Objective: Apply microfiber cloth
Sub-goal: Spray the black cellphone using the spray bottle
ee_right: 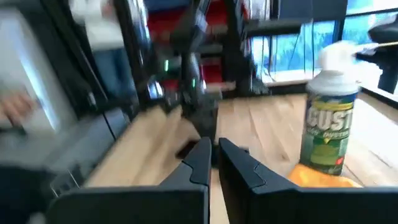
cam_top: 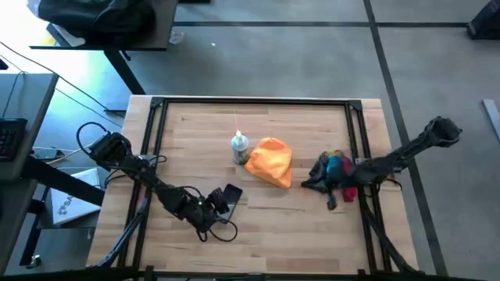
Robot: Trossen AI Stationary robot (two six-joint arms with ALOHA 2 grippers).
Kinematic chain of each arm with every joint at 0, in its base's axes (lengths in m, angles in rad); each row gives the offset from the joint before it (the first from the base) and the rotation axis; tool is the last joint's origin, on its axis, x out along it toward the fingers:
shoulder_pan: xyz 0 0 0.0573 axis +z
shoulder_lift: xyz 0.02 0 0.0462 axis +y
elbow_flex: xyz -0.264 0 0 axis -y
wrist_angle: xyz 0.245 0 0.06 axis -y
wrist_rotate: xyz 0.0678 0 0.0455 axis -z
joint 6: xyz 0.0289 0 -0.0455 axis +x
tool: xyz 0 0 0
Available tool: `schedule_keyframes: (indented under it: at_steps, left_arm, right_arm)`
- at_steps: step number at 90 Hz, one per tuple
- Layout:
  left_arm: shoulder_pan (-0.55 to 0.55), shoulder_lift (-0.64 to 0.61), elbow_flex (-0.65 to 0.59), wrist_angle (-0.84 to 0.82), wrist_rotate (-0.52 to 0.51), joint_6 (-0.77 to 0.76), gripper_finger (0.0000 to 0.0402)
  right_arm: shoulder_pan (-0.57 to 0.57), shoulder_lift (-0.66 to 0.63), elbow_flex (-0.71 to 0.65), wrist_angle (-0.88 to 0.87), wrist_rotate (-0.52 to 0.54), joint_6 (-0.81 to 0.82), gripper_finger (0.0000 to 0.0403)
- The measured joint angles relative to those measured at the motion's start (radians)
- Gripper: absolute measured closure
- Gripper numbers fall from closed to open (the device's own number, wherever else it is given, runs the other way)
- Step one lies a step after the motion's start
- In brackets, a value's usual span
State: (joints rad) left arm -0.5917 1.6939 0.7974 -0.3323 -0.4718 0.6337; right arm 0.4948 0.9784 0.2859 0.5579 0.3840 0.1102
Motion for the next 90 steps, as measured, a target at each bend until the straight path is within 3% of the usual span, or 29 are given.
schedule_keyframes:
  at_steps: [11, 22, 44, 53, 69, 90]
  left_arm:
    - [0.007, -0.002, -0.017, 0.031, 0.011, 0.047, 0.0181]
    - [0.008, -0.001, -0.028, 0.08, 0.014, 0.122, 0.0181]
    - [0.009, 0.003, -0.03, 0.119, 0.028, 0.244, 0.0181]
    - [0.009, 0.003, -0.03, 0.131, 0.028, 0.316, 0.0181]
    - [0.022, 0.005, -0.032, 0.178, 0.034, 0.382, 0.0181]
    - [0.023, 0.005, -0.032, 0.192, 0.067, 0.43, 0.0181]
  right_arm:
    - [0.025, 0.239, 0.138, -0.03, 0.044, -0.045, 0.0402]
    - [0.028, 0.447, 0.281, -0.174, 0.074, -0.086, 0.0402]
    - [0.027, 0.784, 0.56, -0.398, 0.168, -0.237, 0.0402]
    - [0.027, 0.892, 0.661, -0.418, 0.222, -0.36, 0.0402]
    - [0.015, 1.051, 0.817, -0.422, 0.406, -0.558, 0.0402]
    - [-0.022, 1.183, 0.975, -0.428, 0.347, -0.674, 0.04]
